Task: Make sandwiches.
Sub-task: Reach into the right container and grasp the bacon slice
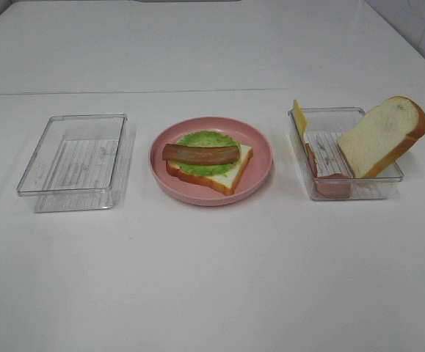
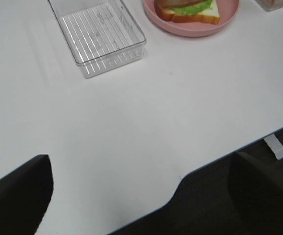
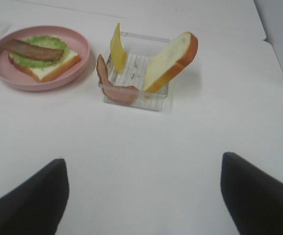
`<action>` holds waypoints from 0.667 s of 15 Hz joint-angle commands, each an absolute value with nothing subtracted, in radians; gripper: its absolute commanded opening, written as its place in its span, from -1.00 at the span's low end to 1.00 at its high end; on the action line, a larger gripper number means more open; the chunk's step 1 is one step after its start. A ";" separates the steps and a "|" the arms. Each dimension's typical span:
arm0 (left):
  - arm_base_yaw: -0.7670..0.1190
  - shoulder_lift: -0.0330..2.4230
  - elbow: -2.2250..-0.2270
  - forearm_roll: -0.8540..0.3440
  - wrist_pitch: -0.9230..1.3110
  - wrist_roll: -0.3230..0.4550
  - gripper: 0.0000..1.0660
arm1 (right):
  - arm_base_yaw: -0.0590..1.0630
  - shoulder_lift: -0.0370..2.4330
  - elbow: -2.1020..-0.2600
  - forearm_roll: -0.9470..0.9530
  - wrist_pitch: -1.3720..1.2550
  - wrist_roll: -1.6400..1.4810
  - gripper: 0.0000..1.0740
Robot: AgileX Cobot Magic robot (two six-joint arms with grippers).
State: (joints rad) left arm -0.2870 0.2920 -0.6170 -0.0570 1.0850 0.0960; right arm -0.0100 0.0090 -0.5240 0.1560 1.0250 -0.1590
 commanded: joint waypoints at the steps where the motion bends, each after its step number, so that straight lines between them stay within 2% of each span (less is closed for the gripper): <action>1: -0.286 0.118 -0.560 -0.060 1.077 0.088 0.68 | -0.015 0.095 -0.565 0.157 0.940 -0.131 0.33; 3: -0.286 -0.036 -0.537 -0.059 1.091 0.088 0.68 | -0.015 0.283 -0.634 0.161 0.900 -0.132 0.33; 10: -0.286 -0.027 -0.502 -0.018 1.026 0.086 0.68 | -0.015 0.858 -0.954 0.188 0.869 -0.193 0.33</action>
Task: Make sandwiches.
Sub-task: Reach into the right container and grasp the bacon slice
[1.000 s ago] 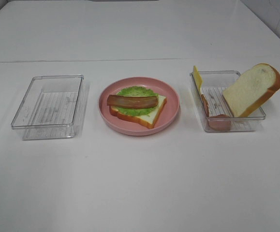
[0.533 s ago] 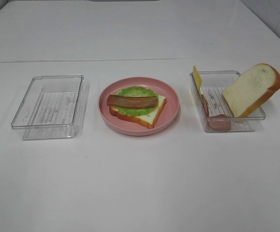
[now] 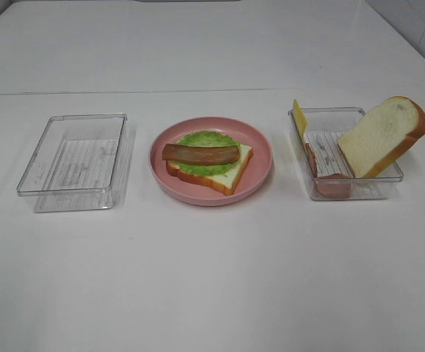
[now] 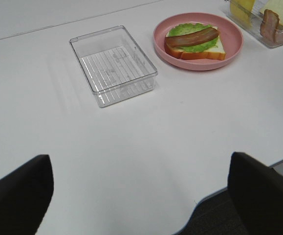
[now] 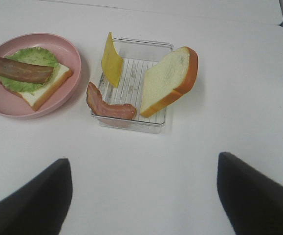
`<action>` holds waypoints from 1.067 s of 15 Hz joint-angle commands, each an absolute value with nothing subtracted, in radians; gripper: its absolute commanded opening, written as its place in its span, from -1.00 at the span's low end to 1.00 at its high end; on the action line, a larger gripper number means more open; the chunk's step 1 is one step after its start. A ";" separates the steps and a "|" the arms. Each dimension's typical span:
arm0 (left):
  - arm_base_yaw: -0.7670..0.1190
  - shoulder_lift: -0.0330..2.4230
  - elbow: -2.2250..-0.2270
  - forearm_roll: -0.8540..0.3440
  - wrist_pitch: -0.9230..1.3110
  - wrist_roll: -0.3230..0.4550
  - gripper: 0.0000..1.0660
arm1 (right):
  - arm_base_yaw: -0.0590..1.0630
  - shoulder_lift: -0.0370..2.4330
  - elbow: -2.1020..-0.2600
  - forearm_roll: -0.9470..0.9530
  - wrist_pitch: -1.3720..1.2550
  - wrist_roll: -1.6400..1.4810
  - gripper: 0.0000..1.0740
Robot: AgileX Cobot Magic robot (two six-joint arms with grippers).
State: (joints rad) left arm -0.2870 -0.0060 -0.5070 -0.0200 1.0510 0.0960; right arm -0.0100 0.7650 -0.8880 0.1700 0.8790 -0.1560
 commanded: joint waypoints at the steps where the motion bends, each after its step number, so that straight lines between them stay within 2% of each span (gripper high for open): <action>1: -0.286 -0.027 -0.502 -0.018 1.026 0.086 0.68 | -0.015 0.895 -0.982 0.194 0.872 -0.201 0.33; 3: -0.286 -0.027 -0.502 -0.030 1.026 0.080 0.68 | -0.015 1.093 -1.130 0.249 0.893 -0.260 0.33; 7: -0.286 -0.027 -0.502 -0.034 1.026 0.080 0.68 | -0.013 1.302 -1.260 0.322 0.951 -0.294 0.32; 10: -0.286 -0.027 -0.502 -0.034 1.026 0.080 0.68 | -0.011 1.464 -1.335 0.359 1.037 -0.310 0.21; 11: -0.286 -0.027 -0.502 -0.034 1.026 0.081 0.68 | 0.040 1.562 -1.387 0.336 1.068 -0.320 0.14; 16: -0.286 -0.027 -0.502 -0.034 1.026 0.081 0.68 | 0.203 1.754 -1.490 0.242 1.067 -0.199 0.14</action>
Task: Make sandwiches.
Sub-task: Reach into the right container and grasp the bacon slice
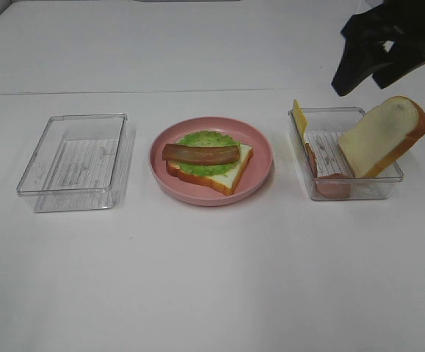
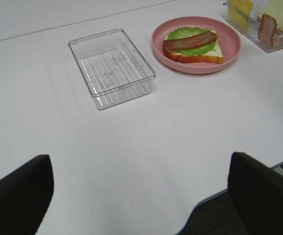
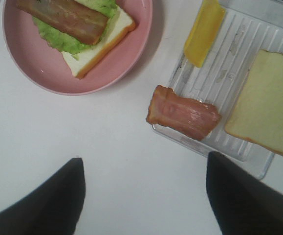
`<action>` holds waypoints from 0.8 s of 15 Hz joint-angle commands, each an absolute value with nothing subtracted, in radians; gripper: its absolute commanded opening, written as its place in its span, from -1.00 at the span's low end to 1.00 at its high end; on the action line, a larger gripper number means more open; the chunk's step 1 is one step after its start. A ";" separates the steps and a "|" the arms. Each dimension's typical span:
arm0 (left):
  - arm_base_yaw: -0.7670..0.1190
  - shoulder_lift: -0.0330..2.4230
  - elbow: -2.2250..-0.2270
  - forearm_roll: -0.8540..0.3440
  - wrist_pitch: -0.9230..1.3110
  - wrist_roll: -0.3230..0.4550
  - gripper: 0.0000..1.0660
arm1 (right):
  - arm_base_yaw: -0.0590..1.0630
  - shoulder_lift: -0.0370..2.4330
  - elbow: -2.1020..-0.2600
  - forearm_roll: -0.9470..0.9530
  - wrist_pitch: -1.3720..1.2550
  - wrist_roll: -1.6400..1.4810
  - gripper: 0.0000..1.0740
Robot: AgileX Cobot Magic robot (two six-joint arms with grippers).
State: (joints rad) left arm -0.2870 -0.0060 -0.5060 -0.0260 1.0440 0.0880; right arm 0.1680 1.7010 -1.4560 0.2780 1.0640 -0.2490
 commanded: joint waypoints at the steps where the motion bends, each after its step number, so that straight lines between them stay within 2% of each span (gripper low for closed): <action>1: -0.286 -0.027 -0.502 -0.034 1.026 0.081 0.68 | 0.233 1.809 -1.526 0.226 1.069 -0.172 0.14; 5: -0.286 -0.027 -0.502 -0.034 1.026 0.082 0.68 | 0.267 2.007 -1.661 0.218 1.159 -0.044 0.14; 12: -0.286 -0.027 -0.502 -0.034 1.026 0.082 0.68 | 0.267 2.118 -1.665 0.189 1.155 0.000 0.14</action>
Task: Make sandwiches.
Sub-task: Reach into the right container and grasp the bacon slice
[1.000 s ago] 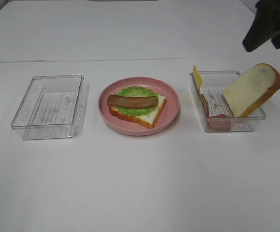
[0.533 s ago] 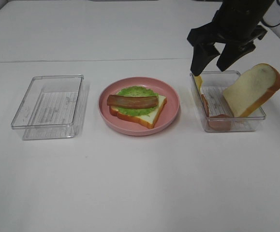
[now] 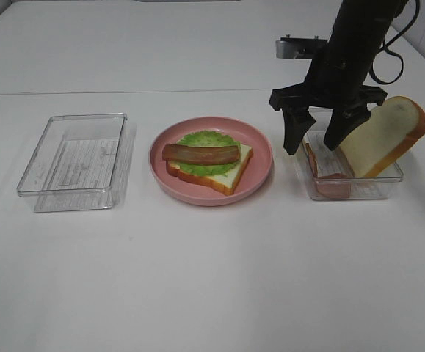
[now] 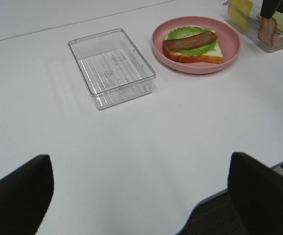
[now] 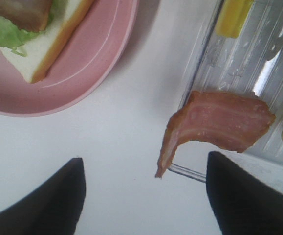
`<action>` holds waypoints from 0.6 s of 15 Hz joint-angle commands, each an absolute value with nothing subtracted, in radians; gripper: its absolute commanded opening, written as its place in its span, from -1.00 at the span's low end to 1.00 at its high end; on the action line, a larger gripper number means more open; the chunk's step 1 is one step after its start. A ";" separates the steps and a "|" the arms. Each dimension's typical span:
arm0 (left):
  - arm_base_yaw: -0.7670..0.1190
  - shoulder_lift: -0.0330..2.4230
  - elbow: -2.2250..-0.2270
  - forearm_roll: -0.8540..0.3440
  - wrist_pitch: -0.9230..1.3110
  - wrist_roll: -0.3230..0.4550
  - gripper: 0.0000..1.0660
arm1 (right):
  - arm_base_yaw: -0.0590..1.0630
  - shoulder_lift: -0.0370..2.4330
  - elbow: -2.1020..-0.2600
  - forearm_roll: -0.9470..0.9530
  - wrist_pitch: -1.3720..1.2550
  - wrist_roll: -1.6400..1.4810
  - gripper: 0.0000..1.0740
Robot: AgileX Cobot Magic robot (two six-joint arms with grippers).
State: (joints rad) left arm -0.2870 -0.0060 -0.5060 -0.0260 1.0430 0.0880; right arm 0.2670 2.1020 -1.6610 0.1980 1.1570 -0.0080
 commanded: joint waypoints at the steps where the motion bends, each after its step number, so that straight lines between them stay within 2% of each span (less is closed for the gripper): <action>1: -0.286 -0.027 -0.502 -0.034 1.026 0.082 0.68 | 0.267 2.121 -1.665 0.189 1.153 0.000 0.12; 4: -0.286 -0.027 -0.502 -0.034 1.026 0.082 0.68 | 0.267 2.128 -1.665 0.175 1.153 0.000 0.01; 7: -0.286 -0.027 -0.502 -0.034 1.026 0.082 0.68 | 0.267 2.151 -1.665 0.174 1.155 0.000 -0.01; 9: -0.286 -0.027 -0.502 -0.034 1.026 0.082 0.68 | 0.266 2.156 -1.665 0.172 1.156 0.000 -0.20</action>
